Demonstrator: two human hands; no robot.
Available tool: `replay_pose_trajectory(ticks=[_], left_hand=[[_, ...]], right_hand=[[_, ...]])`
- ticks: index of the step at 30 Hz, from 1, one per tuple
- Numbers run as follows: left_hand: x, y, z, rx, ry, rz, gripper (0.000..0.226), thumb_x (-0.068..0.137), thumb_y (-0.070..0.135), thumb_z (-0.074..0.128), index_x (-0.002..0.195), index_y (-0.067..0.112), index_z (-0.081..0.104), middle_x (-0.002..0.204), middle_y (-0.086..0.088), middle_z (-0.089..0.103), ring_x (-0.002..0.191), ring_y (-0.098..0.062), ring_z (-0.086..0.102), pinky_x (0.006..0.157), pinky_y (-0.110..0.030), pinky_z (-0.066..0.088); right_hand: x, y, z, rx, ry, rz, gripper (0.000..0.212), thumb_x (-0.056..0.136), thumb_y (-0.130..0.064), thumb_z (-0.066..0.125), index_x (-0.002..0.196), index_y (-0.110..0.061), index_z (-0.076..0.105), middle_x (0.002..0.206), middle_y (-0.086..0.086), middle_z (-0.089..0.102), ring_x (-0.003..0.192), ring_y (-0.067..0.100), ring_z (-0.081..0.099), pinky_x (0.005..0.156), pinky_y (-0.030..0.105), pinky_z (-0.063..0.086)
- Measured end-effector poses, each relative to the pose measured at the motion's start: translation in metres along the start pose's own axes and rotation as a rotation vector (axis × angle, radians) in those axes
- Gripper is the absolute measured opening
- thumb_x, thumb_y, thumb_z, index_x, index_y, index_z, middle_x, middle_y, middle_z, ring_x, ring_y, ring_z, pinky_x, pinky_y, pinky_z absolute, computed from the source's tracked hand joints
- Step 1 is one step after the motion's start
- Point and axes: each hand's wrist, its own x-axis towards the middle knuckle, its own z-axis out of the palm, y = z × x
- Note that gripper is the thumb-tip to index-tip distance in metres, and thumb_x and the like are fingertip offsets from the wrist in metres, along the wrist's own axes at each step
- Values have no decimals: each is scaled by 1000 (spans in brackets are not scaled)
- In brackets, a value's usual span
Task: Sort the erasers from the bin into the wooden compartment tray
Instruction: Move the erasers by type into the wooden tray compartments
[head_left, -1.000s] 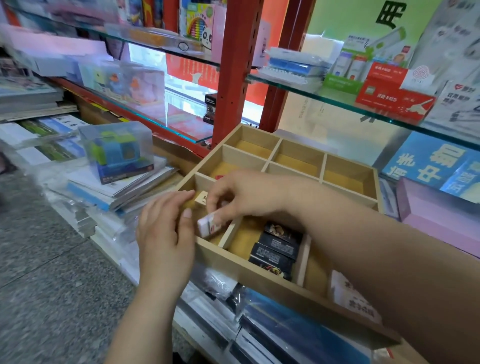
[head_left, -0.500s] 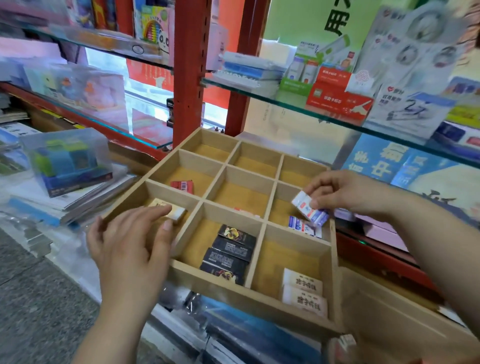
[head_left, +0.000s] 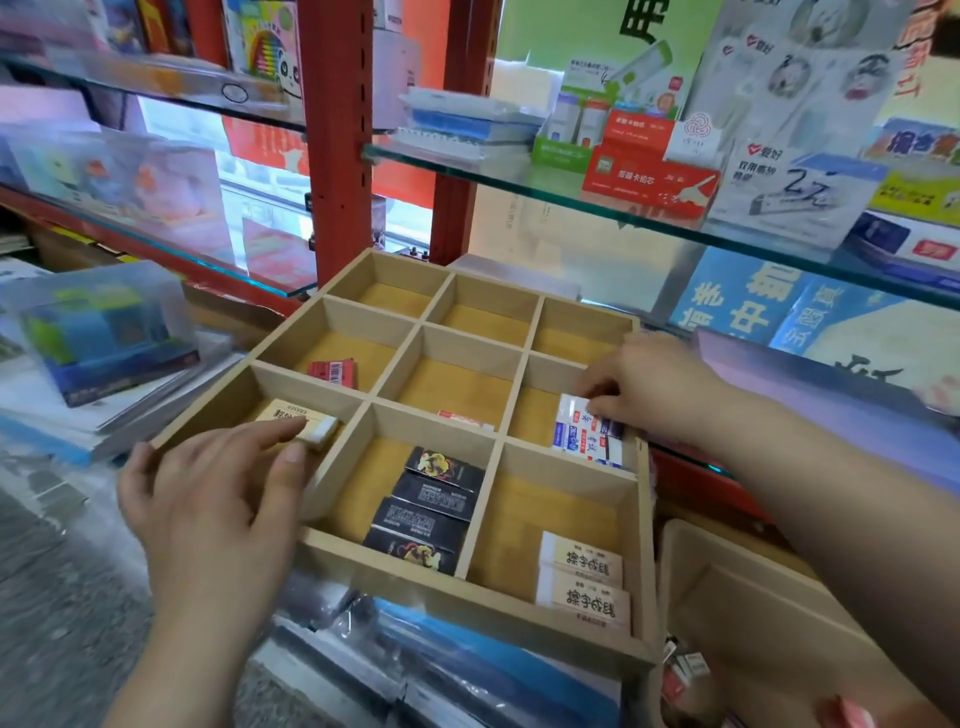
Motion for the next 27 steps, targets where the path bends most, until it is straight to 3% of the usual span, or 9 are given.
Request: replay_pose_trajectory(ticks=[3, 8, 11, 12, 17, 20, 22, 25, 27], left_hand=[[0, 0, -1, 12, -15, 18, 50, 76, 49, 29, 96, 22, 67, 92, 9, 54, 108, -26, 49, 107, -47, 12], [0, -3, 0, -12, 41, 57, 49, 78, 45, 29, 94, 20, 67, 90, 10, 53, 105, -21, 48, 104, -39, 12], [2, -6, 2, -48, 93, 92, 45, 78, 40, 33, 95, 16, 67, 96, 6, 58, 103, -13, 42, 100, -23, 10], [3, -8, 2, -68, 105, 97, 44, 79, 38, 35, 95, 14, 67, 99, 1, 60, 103, -14, 41, 99, -23, 13], [10, -26, -8, -45, 196, 5, 50, 78, 37, 38, 104, 4, 66, 111, -17, 58, 110, -37, 48, 96, -53, 30], [12, -37, -9, -105, 101, -94, 64, 74, 47, 33, 113, 6, 61, 122, -16, 53, 115, -37, 45, 99, -58, 33], [12, -39, -8, -199, 54, -130, 69, 71, 52, 30, 114, 8, 61, 126, -12, 49, 118, -32, 43, 99, -55, 35], [11, -40, -7, -219, 46, -136, 71, 68, 54, 28, 113, 11, 62, 126, -5, 46, 121, -26, 39, 100, -45, 33], [11, -41, -7, -229, 44, -135, 71, 68, 55, 28, 112, 13, 62, 119, 4, 42, 119, -23, 38, 99, -44, 34]], right_hand=[[-1, 1, -1, -118, 4, -36, 24, 89, -33, 50, 109, -29, 63, 100, 2, 66, 88, 12, 35, 73, 26, 26], [-4, -7, -4, 83, 3, -134, 32, 92, -21, 45, 122, -25, 57, 114, 0, 63, 105, 15, 42, 89, 28, 34], [-2, -14, 1, -49, -119, -195, 33, 95, -30, 37, 123, -28, 54, 117, -2, 61, 112, 14, 40, 97, 32, 34], [-1, -16, 1, -88, -123, -193, 33, 94, -32, 36, 120, -29, 55, 116, -1, 61, 110, 15, 41, 96, 33, 35], [12, -44, -21, 84, 1, -203, 23, 90, -26, 49, 109, -21, 62, 103, -6, 61, 99, 12, 49, 87, 24, 36], [37, -77, -35, 236, 175, -196, 17, 88, -20, 53, 99, -16, 66, 90, -7, 57, 86, 9, 50, 79, 23, 40], [61, -100, -39, 334, 202, -217, 16, 86, -17, 57, 97, -12, 68, 87, -4, 58, 82, 8, 49, 73, 17, 38], [89, -134, -35, 368, 54, -273, 23, 86, -19, 59, 106, -13, 66, 101, 0, 63, 86, 7, 49, 62, 3, 34], [102, -150, -25, 286, -31, -302, 29, 88, -20, 56, 115, -13, 61, 115, 3, 63, 99, 15, 54, 75, 12, 38]])
